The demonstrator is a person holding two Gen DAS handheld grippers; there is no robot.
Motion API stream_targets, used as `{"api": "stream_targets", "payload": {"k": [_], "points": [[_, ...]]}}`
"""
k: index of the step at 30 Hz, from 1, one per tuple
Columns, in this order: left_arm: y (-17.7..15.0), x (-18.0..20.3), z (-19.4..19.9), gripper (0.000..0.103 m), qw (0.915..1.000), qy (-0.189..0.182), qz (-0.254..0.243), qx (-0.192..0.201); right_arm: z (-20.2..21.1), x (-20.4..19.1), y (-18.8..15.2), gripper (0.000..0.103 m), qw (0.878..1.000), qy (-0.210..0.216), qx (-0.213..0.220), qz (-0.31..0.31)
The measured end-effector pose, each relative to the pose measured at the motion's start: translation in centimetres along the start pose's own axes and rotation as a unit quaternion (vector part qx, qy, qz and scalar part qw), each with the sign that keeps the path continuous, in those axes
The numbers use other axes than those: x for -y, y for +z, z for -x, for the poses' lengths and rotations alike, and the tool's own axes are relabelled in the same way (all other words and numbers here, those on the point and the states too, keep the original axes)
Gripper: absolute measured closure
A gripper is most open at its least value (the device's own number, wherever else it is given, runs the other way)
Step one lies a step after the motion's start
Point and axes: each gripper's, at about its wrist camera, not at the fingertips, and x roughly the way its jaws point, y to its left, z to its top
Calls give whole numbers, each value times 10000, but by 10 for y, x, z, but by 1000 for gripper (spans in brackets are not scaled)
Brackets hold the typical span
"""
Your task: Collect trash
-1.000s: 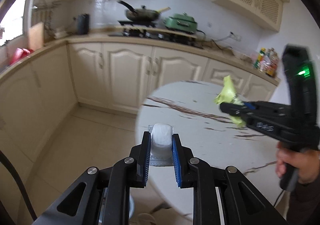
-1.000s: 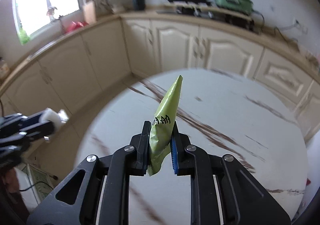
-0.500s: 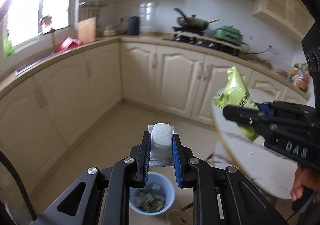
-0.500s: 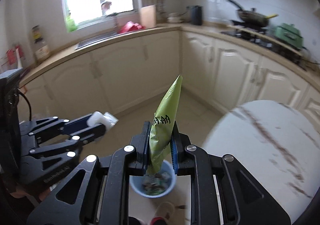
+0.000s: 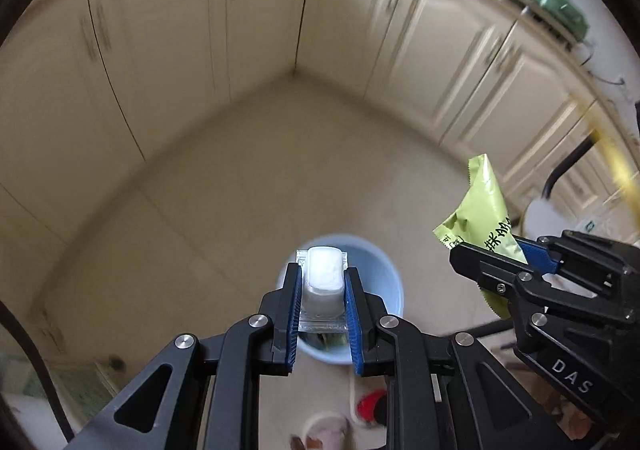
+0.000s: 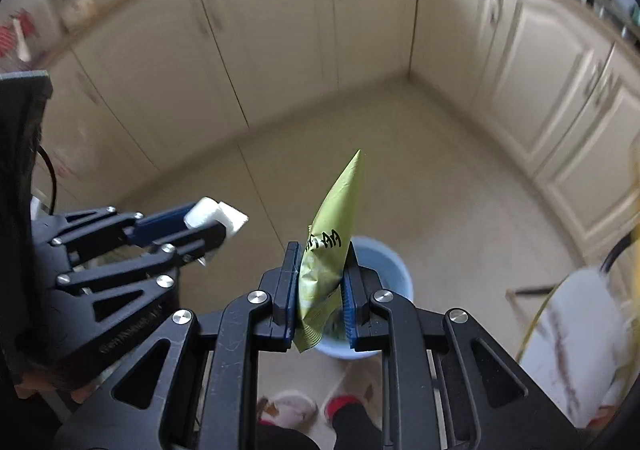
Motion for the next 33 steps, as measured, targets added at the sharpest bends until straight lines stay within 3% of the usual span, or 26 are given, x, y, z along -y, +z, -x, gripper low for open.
{"api": "stream_targets", "payload": {"k": [3,7,11,16,18,20,26,31,33], "points": [[-11,-10,-56,86,9981,68,23,-608,-58,24,-19,85,9980,3,-566,-265],[-23,-16,-128,86,9897,-307,274,-1374,-133,56,-48,85,9895,76,-1282,-657],[-32,-13,-180,86,9817,-464,266,-1829,-190,78,-72,84,9798,222,-1776,-897],[-29,-15,-231,85,9759,-313,284,-2142,-232,102,-94,77,9710,343,-2101,-1089],[-26,-18,-242,80,9747,-262,270,-2202,-242,106,-102,74,9689,365,-2174,-1128],[-2,1,-263,65,9728,-165,248,-2295,-249,109,-107,73,9689,347,-2166,-1142],[4,5,-264,45,9726,67,511,-2268,-251,110,-105,52,9691,285,-2108,-1253],[-6,5,-255,44,9700,405,472,-2352,-240,106,-99,45,9692,239,-2065,-1319],[-9,8,-247,41,9718,459,492,-2260,-234,101,-96,34,9708,147,-2033,-1264]]}}
